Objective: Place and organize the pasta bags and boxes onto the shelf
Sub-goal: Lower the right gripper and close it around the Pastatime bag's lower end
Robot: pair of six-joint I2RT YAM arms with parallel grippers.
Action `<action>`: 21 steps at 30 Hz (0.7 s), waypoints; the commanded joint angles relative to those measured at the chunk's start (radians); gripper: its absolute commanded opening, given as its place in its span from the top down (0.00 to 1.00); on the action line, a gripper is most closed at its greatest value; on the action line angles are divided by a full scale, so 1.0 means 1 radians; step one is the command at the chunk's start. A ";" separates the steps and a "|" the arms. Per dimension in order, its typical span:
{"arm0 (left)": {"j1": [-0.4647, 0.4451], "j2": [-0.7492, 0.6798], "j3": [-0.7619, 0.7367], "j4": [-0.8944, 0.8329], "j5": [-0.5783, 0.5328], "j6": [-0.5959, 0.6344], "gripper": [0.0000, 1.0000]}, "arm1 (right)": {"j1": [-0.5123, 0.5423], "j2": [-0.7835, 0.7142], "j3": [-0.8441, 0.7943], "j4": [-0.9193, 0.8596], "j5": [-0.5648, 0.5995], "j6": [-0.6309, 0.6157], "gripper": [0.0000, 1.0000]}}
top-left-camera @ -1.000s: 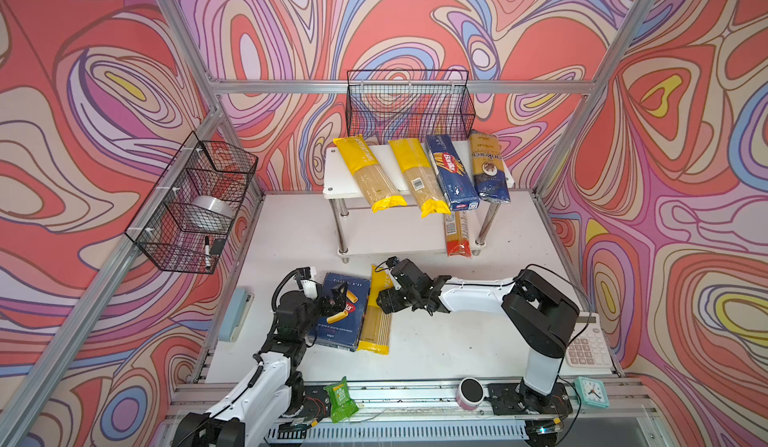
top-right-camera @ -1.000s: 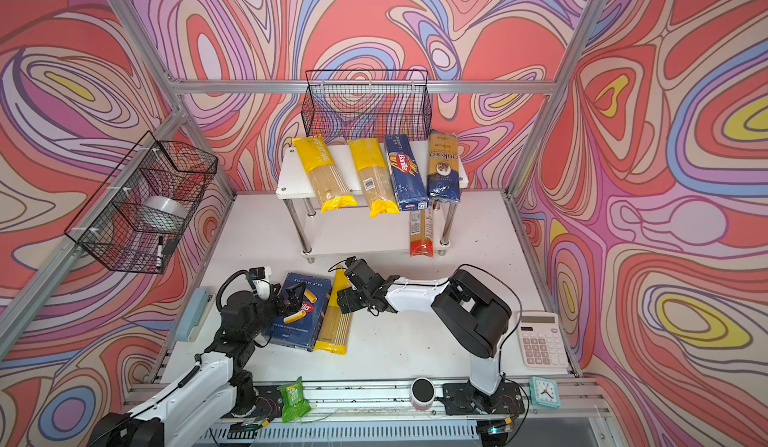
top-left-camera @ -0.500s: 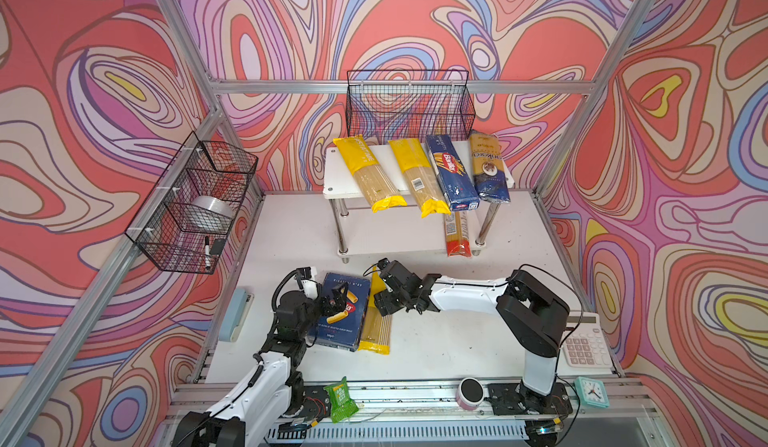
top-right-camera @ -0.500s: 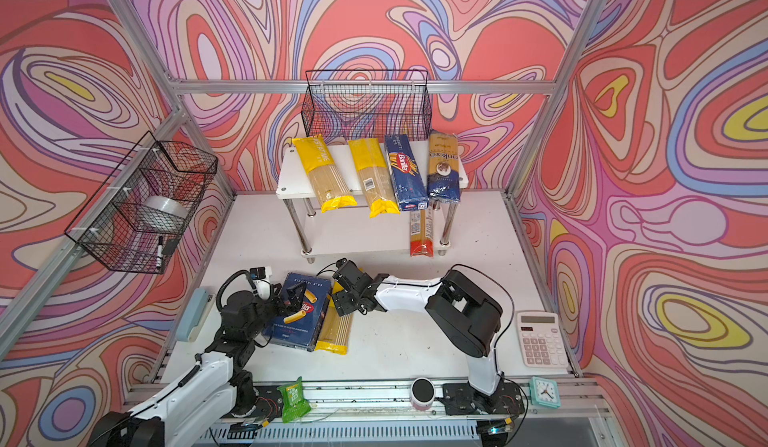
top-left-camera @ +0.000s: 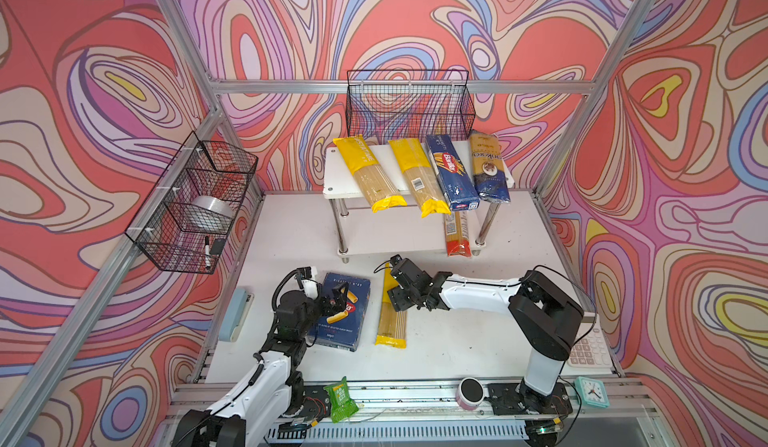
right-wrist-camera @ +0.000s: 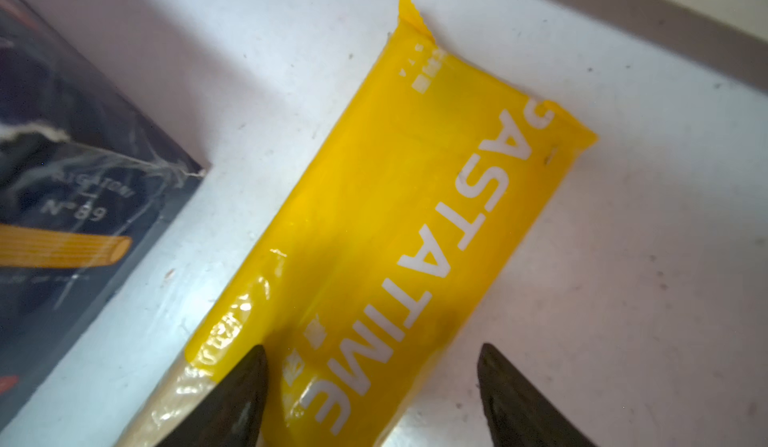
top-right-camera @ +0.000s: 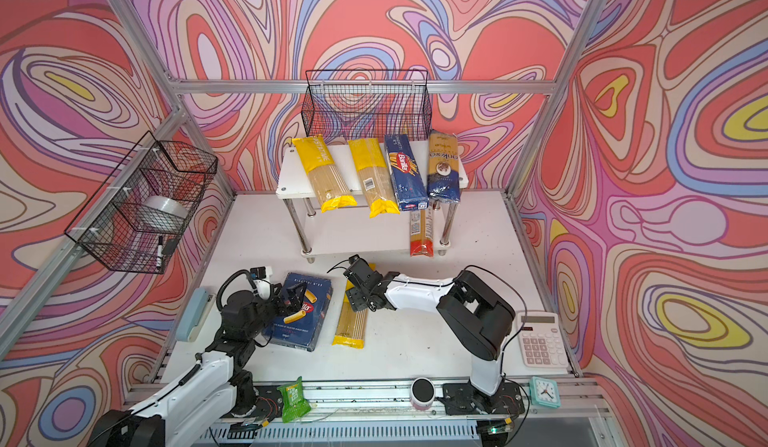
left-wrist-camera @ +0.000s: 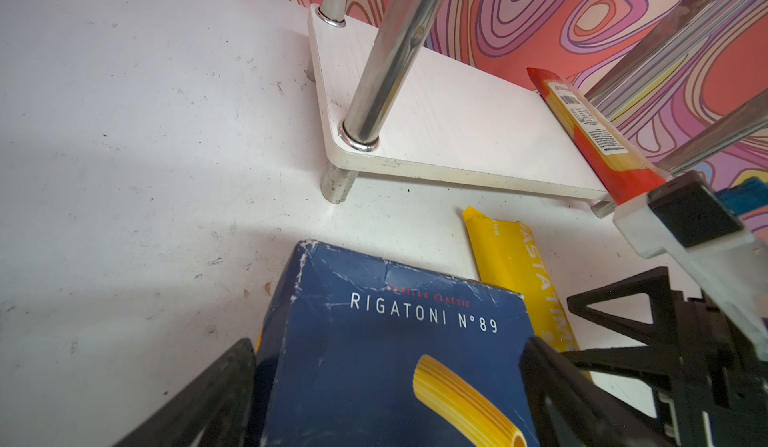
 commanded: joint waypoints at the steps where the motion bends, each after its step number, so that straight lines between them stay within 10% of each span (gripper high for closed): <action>1: -0.001 0.004 -0.007 0.034 0.011 0.001 0.00 | -0.027 -0.017 -0.047 -0.157 0.099 -0.044 0.18; 10: -0.001 0.003 -0.008 0.035 0.008 0.000 0.00 | -0.053 -0.266 -0.124 -0.082 -0.149 0.202 0.10; 21: -0.003 0.005 -0.010 0.042 0.023 0.005 0.00 | 0.080 -0.172 -0.093 -0.165 -0.059 0.395 0.02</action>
